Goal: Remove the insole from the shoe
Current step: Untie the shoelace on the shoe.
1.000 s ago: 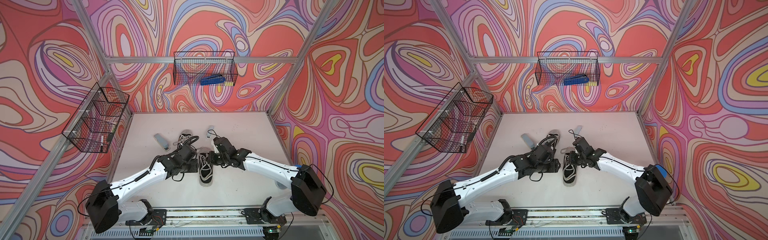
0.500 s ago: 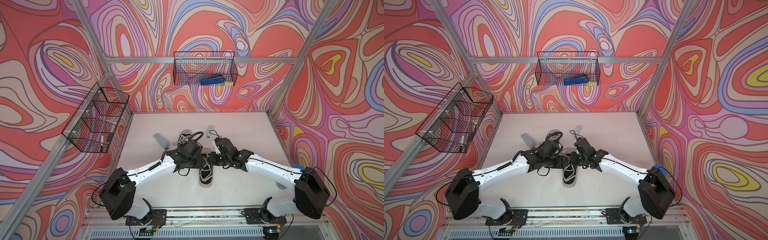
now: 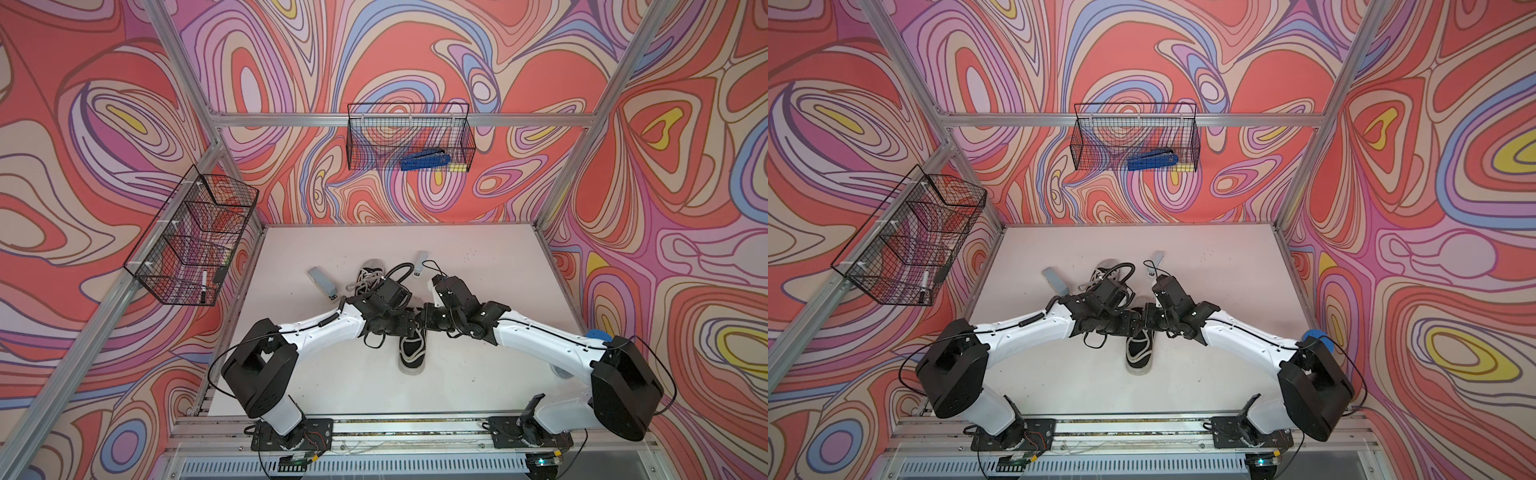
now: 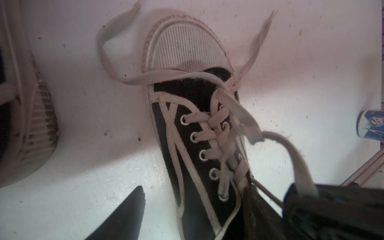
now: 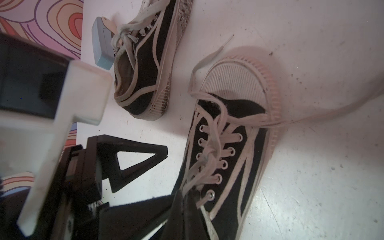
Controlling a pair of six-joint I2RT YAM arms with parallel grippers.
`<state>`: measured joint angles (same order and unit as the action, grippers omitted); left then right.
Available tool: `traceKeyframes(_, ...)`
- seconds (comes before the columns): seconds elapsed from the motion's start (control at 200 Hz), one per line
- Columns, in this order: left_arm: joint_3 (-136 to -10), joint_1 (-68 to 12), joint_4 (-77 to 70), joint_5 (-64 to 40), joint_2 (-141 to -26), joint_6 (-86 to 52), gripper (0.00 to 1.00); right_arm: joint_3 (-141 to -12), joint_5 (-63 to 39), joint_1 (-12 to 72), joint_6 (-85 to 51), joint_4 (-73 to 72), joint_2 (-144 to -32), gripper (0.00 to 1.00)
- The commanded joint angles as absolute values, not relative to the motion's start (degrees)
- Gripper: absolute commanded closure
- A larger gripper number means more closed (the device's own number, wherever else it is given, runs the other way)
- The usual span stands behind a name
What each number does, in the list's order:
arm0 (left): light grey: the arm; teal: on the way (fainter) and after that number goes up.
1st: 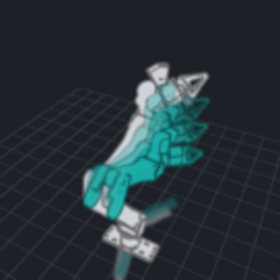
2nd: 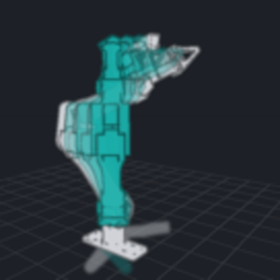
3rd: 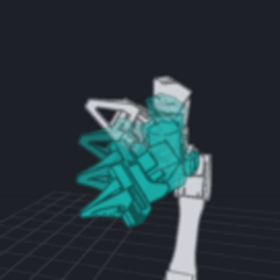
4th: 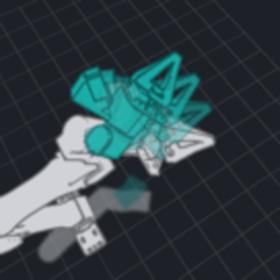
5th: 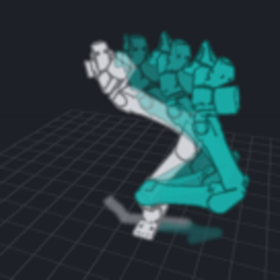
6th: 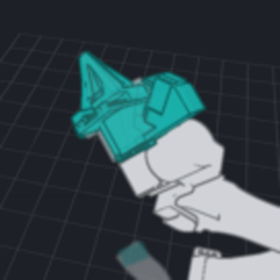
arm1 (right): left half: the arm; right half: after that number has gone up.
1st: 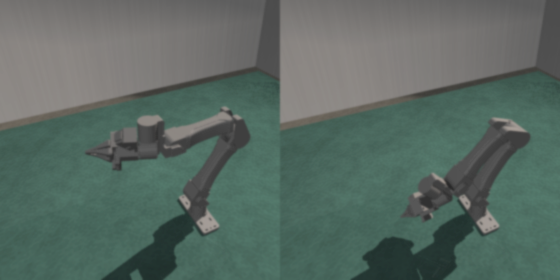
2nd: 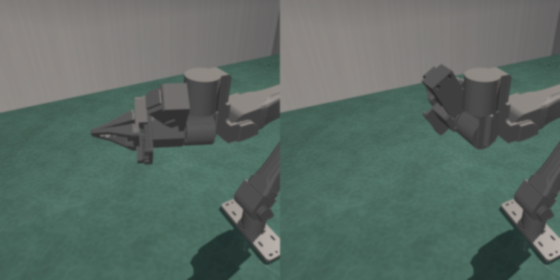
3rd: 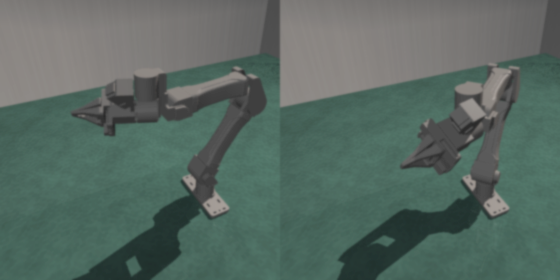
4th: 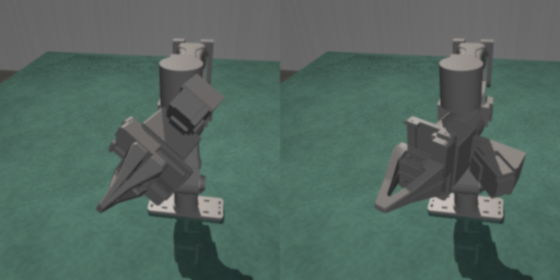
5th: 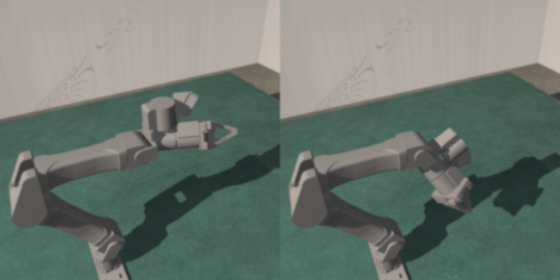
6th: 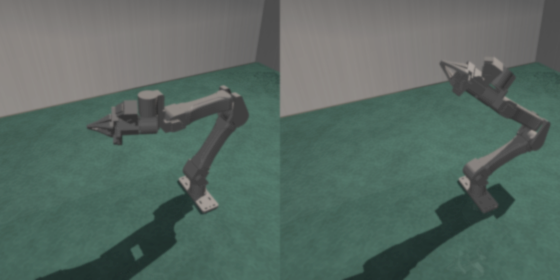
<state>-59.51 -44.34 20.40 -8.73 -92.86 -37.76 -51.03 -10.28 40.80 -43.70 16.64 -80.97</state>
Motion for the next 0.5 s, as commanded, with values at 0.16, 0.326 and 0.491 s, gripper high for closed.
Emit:
traceKeyframes(0.16, -61.43, -43.77, 15.58, -7.66, -93.68, -39.9, 0.25, -49.87, -12.97, 41.13, -44.11, 12.71, -78.45, 1.0)
traceKeyframes(0.326, -59.85, -43.53, 13.32, -5.56, -92.0, -41.06, 0.26, -49.24, -13.26, 41.13, -44.21, 12.1, -78.2, 1.0)
traceKeyframes(0.491, -61.23, -43.51, 13.06, -5.59, -94.48, -41.57, 0.27, -49.14, -13.73, 41.13, -44.43, 11.45, -78.45, 1.0)
